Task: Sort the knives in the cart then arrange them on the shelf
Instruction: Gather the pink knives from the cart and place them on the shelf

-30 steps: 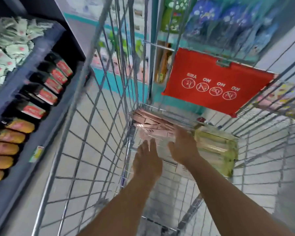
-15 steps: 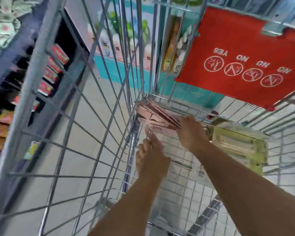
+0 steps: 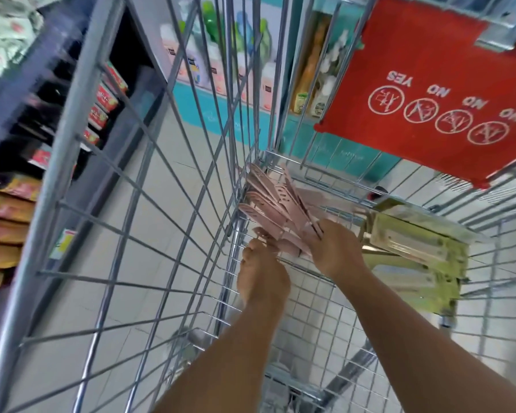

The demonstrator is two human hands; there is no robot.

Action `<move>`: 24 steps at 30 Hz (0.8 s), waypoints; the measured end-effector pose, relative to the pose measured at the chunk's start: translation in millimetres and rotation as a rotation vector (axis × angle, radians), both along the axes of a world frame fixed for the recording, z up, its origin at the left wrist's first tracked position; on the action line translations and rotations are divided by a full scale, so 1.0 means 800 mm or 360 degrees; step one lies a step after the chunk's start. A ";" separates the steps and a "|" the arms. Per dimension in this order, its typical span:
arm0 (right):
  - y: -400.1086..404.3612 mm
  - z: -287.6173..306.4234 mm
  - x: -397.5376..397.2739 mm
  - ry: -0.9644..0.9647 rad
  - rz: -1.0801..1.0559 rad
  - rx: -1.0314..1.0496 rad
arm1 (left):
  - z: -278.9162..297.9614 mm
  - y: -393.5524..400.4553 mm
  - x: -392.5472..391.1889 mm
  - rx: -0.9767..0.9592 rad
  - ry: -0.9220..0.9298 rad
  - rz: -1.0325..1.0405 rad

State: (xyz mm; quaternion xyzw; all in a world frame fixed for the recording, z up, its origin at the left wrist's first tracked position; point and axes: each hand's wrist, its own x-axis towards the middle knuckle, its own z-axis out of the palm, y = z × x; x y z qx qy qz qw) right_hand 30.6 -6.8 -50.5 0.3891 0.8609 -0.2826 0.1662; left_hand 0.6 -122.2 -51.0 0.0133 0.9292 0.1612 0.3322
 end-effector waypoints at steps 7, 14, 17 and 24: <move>-0.005 -0.001 0.001 -0.0037 -0.0067 0.0037 | 0.001 0.000 -0.008 -0.0151 -0.0116 0.0055; -0.010 0.008 0.007 -0.0057 -0.0066 0.0014 | 0.007 -0.012 0.002 0.0023 -0.0141 0.0339; -0.015 0.016 0.011 -0.0084 -0.0090 -0.0081 | 0.025 -0.021 0.022 0.0236 -0.0222 0.0426; -0.017 0.034 0.014 -0.0095 -0.0221 -0.0151 | 0.037 -0.016 0.033 0.0550 0.0089 0.0837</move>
